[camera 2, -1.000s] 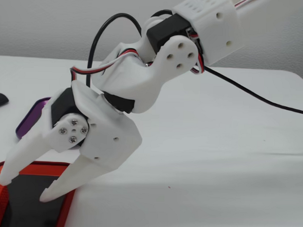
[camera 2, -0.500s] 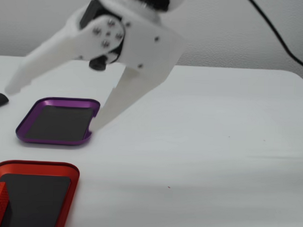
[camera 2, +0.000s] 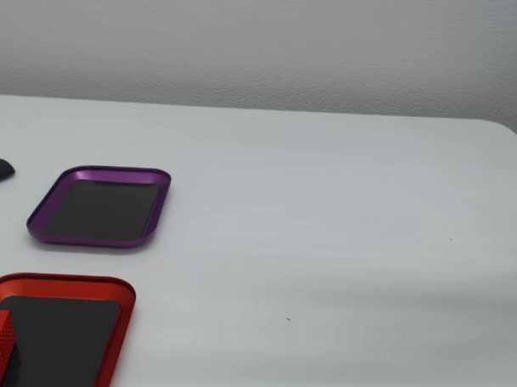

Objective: Grasp a red block and put it in the left red dish.

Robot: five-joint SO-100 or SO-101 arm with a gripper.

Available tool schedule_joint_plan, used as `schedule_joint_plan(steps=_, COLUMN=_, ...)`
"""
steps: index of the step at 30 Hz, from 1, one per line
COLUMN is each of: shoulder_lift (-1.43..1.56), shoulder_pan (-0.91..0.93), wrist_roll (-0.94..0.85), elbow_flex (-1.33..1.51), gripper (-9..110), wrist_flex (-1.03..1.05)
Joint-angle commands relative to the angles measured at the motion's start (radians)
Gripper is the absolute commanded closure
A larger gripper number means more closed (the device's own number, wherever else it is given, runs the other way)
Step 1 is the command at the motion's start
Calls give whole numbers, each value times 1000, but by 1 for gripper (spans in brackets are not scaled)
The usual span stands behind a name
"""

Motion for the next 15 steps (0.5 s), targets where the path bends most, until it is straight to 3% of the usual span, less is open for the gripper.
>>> schedule_joint_plan(steps=1, shoulder_lift=184, shoulder_pan=6, wrist_roll=-5, elbow_flex=172, gripper=68, wrist_flex=-11)
schedule_joint_plan(steps=10, shoulder_lift=658, shoulder_pan=124, wrist_roll=0, elbow_flex=870, gripper=68, wrist_flex=-270)
schedule_joint_plan(steps=15, shoulder_lift=842, shoulder_pan=196, wrist_roll=5, elbow_flex=1155, gripper=67, wrist_flex=-316)
